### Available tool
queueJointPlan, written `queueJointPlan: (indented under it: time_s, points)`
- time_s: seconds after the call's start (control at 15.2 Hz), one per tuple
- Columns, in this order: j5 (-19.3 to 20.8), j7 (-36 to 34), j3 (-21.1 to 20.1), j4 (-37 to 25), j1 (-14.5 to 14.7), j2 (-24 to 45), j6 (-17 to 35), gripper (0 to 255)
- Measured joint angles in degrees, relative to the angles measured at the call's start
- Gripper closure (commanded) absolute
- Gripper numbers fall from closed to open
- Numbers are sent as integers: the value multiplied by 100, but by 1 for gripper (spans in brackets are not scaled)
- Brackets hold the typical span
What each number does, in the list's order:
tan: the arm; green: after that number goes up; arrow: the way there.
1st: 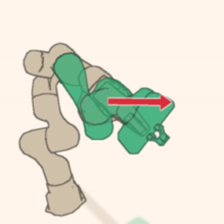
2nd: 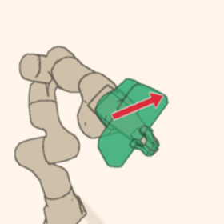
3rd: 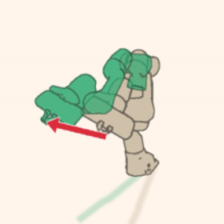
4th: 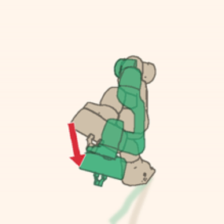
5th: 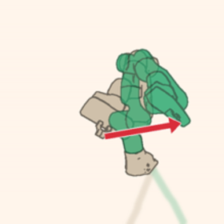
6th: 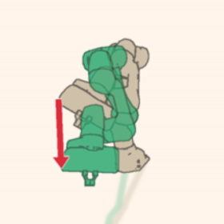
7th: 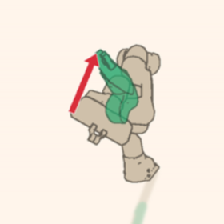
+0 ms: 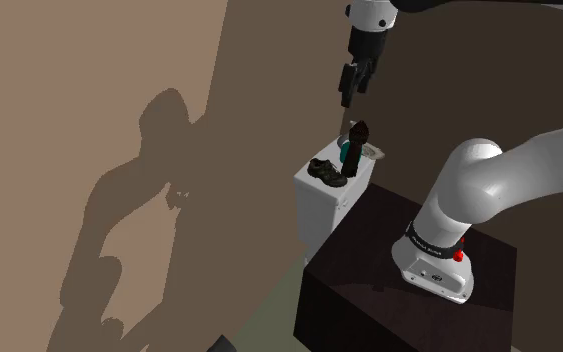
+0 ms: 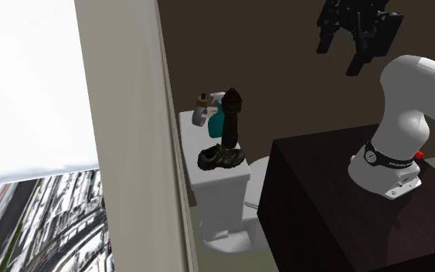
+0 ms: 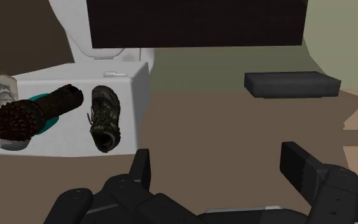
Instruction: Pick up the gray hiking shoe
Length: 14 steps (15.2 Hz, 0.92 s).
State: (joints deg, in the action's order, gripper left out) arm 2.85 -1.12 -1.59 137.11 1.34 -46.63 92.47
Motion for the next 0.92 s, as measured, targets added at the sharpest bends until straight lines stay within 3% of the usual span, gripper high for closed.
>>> queueJointPlan:
  time_s: [0.26, 0.92]
  points:
    - [82, 261, 255, 245, -45, 75, 309, 0]
    - [370, 1596, 1513, 792, -234, 1135, 1838, 0]
